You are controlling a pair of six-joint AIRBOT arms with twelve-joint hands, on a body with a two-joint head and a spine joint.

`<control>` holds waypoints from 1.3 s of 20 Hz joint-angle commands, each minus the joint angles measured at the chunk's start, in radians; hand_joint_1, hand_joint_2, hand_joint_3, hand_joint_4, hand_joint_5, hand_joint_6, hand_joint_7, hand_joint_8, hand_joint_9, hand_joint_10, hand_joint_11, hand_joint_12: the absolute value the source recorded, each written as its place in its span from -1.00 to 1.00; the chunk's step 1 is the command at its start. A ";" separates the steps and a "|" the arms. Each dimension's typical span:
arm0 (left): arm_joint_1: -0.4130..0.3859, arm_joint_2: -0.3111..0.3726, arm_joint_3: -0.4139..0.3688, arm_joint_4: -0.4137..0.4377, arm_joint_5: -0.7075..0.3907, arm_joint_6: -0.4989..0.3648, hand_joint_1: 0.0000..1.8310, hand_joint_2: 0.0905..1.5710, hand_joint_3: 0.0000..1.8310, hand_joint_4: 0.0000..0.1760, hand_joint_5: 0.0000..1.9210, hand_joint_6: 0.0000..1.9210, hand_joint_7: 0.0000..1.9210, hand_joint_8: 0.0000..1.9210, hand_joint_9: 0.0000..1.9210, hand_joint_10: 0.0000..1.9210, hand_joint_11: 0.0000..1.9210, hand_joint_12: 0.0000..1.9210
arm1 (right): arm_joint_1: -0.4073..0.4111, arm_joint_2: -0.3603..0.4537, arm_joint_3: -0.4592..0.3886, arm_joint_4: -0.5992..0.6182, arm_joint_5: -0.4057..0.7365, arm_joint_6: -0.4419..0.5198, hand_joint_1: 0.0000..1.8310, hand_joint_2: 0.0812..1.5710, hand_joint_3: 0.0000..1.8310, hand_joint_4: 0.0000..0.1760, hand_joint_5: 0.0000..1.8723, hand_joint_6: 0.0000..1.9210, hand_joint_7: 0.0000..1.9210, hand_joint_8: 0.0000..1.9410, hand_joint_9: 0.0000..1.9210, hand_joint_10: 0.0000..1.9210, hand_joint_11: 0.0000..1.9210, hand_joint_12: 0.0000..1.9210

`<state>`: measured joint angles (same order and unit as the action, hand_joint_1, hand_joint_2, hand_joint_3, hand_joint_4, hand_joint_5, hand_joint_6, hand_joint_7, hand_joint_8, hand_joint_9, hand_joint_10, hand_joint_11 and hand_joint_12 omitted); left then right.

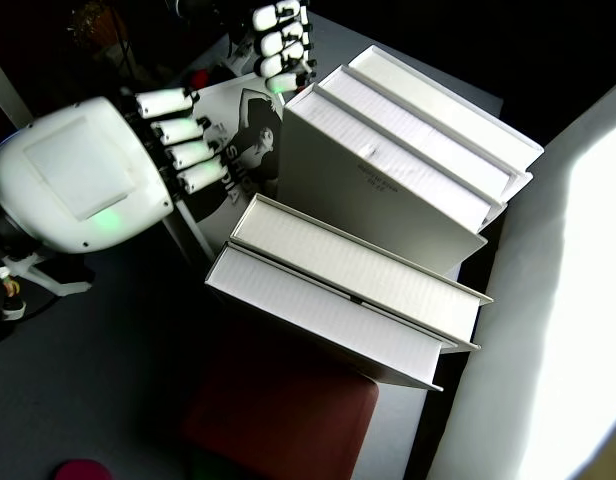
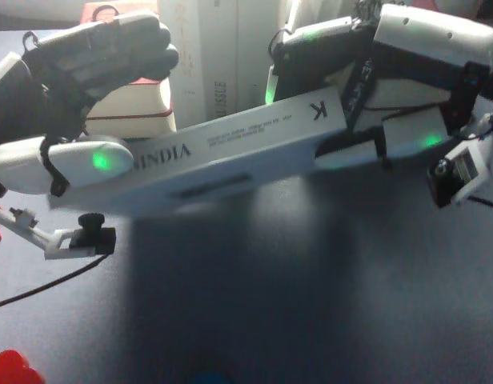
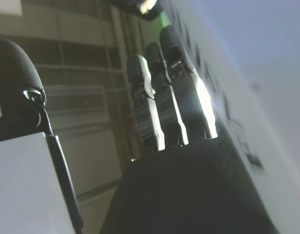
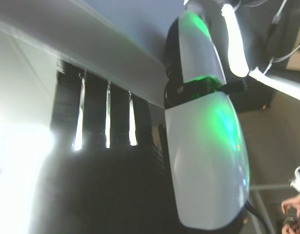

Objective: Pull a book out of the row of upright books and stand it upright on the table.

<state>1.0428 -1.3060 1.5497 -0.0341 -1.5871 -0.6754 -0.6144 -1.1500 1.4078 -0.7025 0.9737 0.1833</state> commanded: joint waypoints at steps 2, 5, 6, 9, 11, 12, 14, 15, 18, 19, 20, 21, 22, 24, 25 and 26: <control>-0.005 -0.004 0.001 -0.030 -0.108 -0.011 0.20 -0.05 -0.99 -1.00 -0.32 -1.00 -0.34 -1.00 -0.31 -1.00 -0.75 0.13 | 0.005 0.002 -0.019 0.024 0.088 0.010 0.46 0.48 -1.00 -1.00 -0.32 0.34 -0.08 0.16 0.00 0.28 -0.23 0.46; -0.005 -0.005 0.002 -0.030 -0.107 -0.011 0.21 -0.09 -1.00 -1.00 -0.33 -1.00 -0.33 -1.00 -0.28 -0.99 -0.70 0.09 | 0.005 0.016 -0.033 0.014 0.095 0.010 0.50 0.43 -1.00 -1.00 -0.20 0.10 -0.02 0.07 0.05 0.32 -0.17 0.47; -0.005 -0.005 0.002 -0.030 -0.107 -0.011 0.18 -0.07 -1.00 -1.00 -0.32 -0.99 -0.32 -0.99 -0.27 -0.98 -0.68 0.10 | 0.005 0.016 -0.034 0.010 0.096 0.010 0.50 0.42 -1.00 -1.00 -0.18 0.06 -0.01 0.06 0.05 0.32 -0.21 0.48; -0.005 -0.007 0.003 -0.030 -0.108 -0.011 0.22 -0.08 -1.00 -1.00 -0.31 -1.00 -0.32 -1.00 -0.26 -0.99 -0.66 0.04 | 0.005 0.026 -0.045 0.001 0.097 0.008 -0.08 0.06 -1.00 -0.59 -0.96 -0.95 -0.95 -0.97 -0.94 -0.93 -0.98 -0.01; -0.004 -0.007 0.003 -0.031 -0.107 -0.011 0.22 -0.07 -1.00 -1.00 -0.31 -1.00 -0.32 -1.00 -0.27 -0.99 -0.65 0.04 | 0.005 0.036 -0.052 0.002 0.097 0.003 -0.11 -0.02 -1.00 -0.27 -0.99 -0.99 -0.99 -0.99 -0.99 -0.99 -1.00 -0.50; -0.004 -0.007 0.003 -0.032 -0.108 -0.011 0.19 -0.05 -1.00 -1.00 -0.33 -1.00 -0.33 -1.00 -0.26 -0.99 -0.68 0.11 | 0.005 0.038 -0.054 0.002 0.097 0.002 -0.29 -0.07 -1.00 -0.06 -1.00 -1.00 -1.00 -1.00 -1.00 -1.00 -1.00 -0.72; -0.004 -0.008 0.003 -0.032 -0.108 -0.011 0.18 -0.05 -1.00 -1.00 -0.33 -1.00 -0.34 -1.00 -0.26 -0.99 -0.68 0.12 | 0.005 0.042 -0.058 0.001 0.097 0.002 -0.31 -0.07 -1.00 -0.47 -1.00 -1.00 -1.00 -1.00 -1.00 -1.00 -1.00 -0.83; -0.004 -0.009 0.003 -0.031 -0.109 -0.011 0.19 -0.05 -1.00 -1.00 -0.33 -1.00 -0.33 -1.00 -0.26 -0.99 -0.68 0.12 | 0.005 0.045 -0.060 0.002 0.097 0.002 -0.30 -0.05 -1.00 -0.41 -1.00 -1.00 -1.00 -1.00 -1.00 -1.00 -1.00 -0.94; -0.004 -0.009 0.003 -0.031 -0.109 -0.011 0.20 -0.05 -1.00 -1.00 -0.32 -1.00 -0.33 -1.00 -0.27 -0.99 -0.69 0.13 | 0.005 0.048 -0.065 0.002 0.098 0.002 -0.31 -0.06 -0.99 0.10 -1.00 -1.00 -1.00 -1.00 -1.00 -1.00 -1.00 -0.80; -0.004 -0.009 0.003 -0.031 -0.109 -0.011 0.20 -0.06 -1.00 -1.00 -0.32 -1.00 -0.33 -1.00 -0.27 -0.99 -0.70 0.15 | 0.005 0.049 -0.066 0.003 0.099 0.002 -0.30 -0.06 -1.00 0.15 -1.00 -1.00 -1.00 -1.00 -1.00 -1.00 -1.00 -0.70; -0.004 -0.009 0.003 -0.031 -0.109 -0.011 0.20 -0.06 -1.00 -1.00 -0.32 -1.00 -0.33 -1.00 -0.27 -0.99 -0.70 0.15 | 0.005 0.049 -0.067 0.005 0.100 0.002 -0.30 -0.06 -1.00 0.15 -1.00 -1.00 -1.00 -1.00 -1.00 -1.00 -1.00 -0.70; -0.003 -0.009 0.004 -0.032 -0.107 -0.011 0.17 -0.06 -1.00 -1.00 -0.32 -1.00 -0.32 -0.99 -0.25 -0.99 -0.68 0.16 | 0.005 0.049 -0.067 0.015 0.106 0.002 -0.26 -0.08 -1.00 0.26 -1.00 -1.00 -1.00 -1.00 -1.00 -1.00 -1.00 -0.68; -0.002 -0.010 0.005 -0.035 -0.105 -0.011 0.18 -0.05 -1.00 -1.00 -0.34 -1.00 -0.29 -0.98 -0.23 -0.98 -0.68 0.17 | 0.005 0.049 -0.067 0.022 0.111 0.002 -0.27 -0.09 -1.00 0.06 -1.00 -1.00 -1.00 -1.00 -1.00 -1.00 -1.00 -0.53; 0.003 -0.012 0.006 -0.041 -0.105 -0.011 0.13 0.00 -0.99 -1.00 -0.37 -1.00 -0.29 -1.00 -0.24 -0.98 -0.79 0.35 | 0.004 0.057 -0.079 0.066 0.118 -0.040 -0.25 -0.03 -0.99 -0.74 -1.00 -1.00 -1.00 -1.00 -0.99 -1.00 -1.00 -0.39; 0.005 -0.011 0.004 -0.041 -0.106 -0.011 0.11 0.02 -0.99 -1.00 -0.39 -1.00 -0.30 -1.00 -0.25 -0.99 -0.84 0.43 | 0.001 0.065 -0.088 0.089 0.119 -0.069 -0.25 0.04 -0.98 -1.00 -1.00 -1.00 -0.96 -0.99 -0.88 -0.97 -1.00 -0.29; 0.006 -0.011 0.004 -0.042 -0.106 -0.011 0.09 0.02 -1.00 -1.00 -0.41 -1.00 -0.31 -1.00 -0.26 -0.99 -0.85 0.46 | -0.002 0.073 -0.095 0.106 0.122 -0.088 -0.26 0.04 -0.99 -0.79 -1.00 -1.00 -0.95 -0.99 -0.86 -0.98 -1.00 -0.30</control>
<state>1.0534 -1.3132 1.5539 -0.0422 -1.5841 -0.6754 -0.6235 -1.0740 1.3109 -0.6651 0.9958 0.0864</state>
